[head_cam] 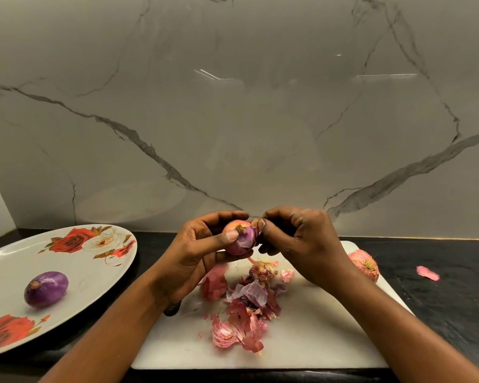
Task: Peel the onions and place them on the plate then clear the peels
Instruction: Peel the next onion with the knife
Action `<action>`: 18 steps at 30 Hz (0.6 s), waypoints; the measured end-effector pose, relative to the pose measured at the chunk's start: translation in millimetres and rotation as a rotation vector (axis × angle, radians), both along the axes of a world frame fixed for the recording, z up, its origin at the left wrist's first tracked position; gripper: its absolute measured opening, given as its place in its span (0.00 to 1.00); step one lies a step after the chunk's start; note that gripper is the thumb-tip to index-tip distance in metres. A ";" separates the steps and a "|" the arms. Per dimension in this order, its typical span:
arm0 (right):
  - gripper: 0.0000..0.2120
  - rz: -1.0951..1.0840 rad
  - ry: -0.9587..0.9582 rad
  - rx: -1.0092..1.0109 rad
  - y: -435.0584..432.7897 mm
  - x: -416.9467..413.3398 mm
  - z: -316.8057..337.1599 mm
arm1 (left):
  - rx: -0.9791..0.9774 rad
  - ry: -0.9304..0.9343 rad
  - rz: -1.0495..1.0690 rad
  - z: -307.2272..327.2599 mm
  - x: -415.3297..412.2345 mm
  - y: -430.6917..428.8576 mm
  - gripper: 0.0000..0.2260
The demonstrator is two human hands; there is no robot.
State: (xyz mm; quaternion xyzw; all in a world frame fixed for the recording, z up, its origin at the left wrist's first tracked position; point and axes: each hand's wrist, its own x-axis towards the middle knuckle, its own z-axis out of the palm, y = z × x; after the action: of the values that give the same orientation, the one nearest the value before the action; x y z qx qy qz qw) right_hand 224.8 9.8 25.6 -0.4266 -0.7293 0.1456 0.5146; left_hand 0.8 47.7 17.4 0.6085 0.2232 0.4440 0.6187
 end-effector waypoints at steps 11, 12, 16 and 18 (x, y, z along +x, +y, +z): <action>0.04 -0.107 0.050 -0.086 -3.5 2.4 5.7 | -0.117 -0.250 -0.063 5.7 -0.7 4.1 0.23; 0.04 -0.100 0.030 -0.097 -4.9 0.9 5.2 | -0.122 -0.272 -0.064 6.0 -1.2 4.7 0.23; 0.05 -0.071 0.019 -0.100 -7.7 1.4 6.7 | -0.083 -0.222 -0.007 4.1 -1.0 6.3 0.23; 0.06 -0.047 0.026 -0.106 -8.7 2.6 8.8 | -0.064 -0.178 0.012 2.9 -0.5 5.5 0.22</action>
State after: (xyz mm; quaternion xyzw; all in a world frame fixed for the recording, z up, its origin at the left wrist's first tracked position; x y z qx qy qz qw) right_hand 227.4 1.2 34.4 -0.4685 -0.7037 0.1773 0.5039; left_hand 0.4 53.2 20.4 0.5454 0.1851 0.4927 0.6524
